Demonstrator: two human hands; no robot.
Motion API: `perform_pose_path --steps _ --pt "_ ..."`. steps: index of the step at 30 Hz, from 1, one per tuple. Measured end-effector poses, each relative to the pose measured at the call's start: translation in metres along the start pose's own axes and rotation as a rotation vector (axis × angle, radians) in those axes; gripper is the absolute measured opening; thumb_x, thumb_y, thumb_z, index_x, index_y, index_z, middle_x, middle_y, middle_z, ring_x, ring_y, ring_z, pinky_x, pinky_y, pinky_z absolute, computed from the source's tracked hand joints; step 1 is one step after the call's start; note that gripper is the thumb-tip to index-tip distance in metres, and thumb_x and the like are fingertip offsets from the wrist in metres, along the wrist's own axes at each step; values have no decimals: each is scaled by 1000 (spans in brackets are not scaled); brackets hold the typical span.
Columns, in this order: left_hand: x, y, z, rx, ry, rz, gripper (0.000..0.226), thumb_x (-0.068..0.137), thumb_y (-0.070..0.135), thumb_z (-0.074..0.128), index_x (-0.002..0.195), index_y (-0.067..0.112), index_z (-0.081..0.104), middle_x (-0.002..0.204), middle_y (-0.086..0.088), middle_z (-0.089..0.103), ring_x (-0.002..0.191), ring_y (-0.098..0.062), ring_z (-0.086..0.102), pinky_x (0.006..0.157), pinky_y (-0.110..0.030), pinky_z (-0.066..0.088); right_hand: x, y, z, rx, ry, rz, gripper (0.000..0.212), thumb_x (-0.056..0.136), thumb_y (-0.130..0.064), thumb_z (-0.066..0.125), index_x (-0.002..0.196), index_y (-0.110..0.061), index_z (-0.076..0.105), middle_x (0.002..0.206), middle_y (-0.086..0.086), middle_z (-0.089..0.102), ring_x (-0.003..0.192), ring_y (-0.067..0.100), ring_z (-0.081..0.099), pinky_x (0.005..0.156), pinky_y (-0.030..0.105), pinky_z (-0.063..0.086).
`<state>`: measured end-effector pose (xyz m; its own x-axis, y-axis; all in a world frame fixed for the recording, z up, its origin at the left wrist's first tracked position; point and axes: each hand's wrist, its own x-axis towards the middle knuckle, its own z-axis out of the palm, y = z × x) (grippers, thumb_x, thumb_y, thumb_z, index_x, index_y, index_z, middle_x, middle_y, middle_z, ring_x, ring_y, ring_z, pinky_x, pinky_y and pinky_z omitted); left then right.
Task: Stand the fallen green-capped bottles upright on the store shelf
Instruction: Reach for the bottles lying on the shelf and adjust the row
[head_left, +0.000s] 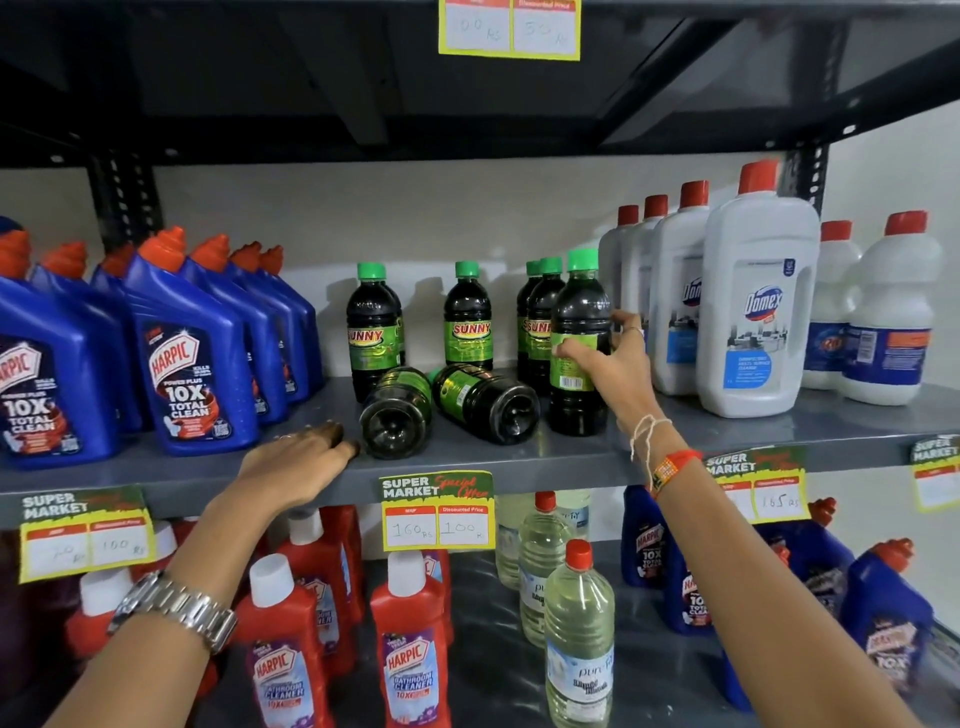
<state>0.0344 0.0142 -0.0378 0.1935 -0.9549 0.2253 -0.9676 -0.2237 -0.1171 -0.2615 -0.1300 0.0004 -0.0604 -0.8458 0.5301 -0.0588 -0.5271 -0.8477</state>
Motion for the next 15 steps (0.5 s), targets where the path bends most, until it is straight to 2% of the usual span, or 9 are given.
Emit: perform_pose_path --steps 2,5,7,10,12,14,15 --pt "1 -1 0 -11 4 -12 39 95 28 27 132 19 38 137 -15 47 120 -29 50 95 -46 47 -1 -2 1 -66 4 -15 80 56 -37 81 122 -19 38 110 -5 57 113 20 54 85 23 45" --pt "1 0 0 -55 0 -41 41 95 32 25 132 18 38 138 -13 47 120 -27 50 95 -44 46 -8 -3 4 -416 122 -47 104 46 -60 80 126 -11 34 128 11 46 121 29 46 93 41 43" --pt "2 1 0 -48 -3 -43 42 95 31 25 133 19 37 139 -12 46 120 -27 49 95 -42 46 -10 -2 5 -517 158 -62 108 44 -61 80 126 -8 33 129 13 46 119 32 48 89 43 44" --pt "1 2 -1 -51 3 -50 41 95 31 26 133 20 37 141 -11 45 121 -27 49 96 -42 46 -3 -1 2 -405 84 -25 93 48 -45 84 121 -12 35 119 8 55 104 25 56 83 33 43" --pt "0 3 -2 -25 -2 -44 42 95 30 26 134 20 37 141 -11 43 123 -28 48 96 -42 45 4 -1 -3 -188 -9 72 84 55 -27 85 119 -12 34 114 8 56 97 21 60 85 33 48" --pt "-1 3 -2 -7 2 -38 42 95 29 25 135 20 36 141 -12 44 122 -28 48 96 -43 46 7 0 -8 49 -107 153 75 61 -10 79 121 -9 33 103 8 58 81 12 64 72 24 51" --pt "-1 3 -2 -11 8 -39 42 95 29 25 135 21 36 140 -12 44 122 -29 48 96 -43 45 7 1 -10 122 -148 179 76 60 -7 75 123 -6 33 94 6 58 74 9 62 65 21 48"
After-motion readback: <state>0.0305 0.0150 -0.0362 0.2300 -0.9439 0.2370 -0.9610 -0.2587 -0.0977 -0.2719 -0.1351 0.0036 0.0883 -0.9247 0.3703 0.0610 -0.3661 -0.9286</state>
